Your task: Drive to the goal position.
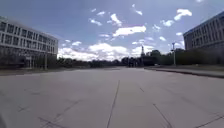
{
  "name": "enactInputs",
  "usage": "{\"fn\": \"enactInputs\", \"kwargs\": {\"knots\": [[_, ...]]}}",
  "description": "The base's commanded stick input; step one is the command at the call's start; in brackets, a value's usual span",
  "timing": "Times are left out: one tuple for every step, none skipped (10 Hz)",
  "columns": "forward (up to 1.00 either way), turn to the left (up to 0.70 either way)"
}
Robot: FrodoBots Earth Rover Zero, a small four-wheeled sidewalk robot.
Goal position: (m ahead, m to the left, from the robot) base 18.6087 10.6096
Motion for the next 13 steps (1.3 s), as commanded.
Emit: {"fn": "enactInputs", "kwargs": {"knots": [[0.7, 0.04], [0.7, 0.04], [0.7, 0.03], [0.7, 0.04], [0.7, 0.04], [0.7, 0.04], [0.7, 0.03], [0.7, 0.03], [0.7, 0.03], [0.7, 0.04], [0.7, 0.04], [0.7, 0.03], [0.7, 0.03]]}}
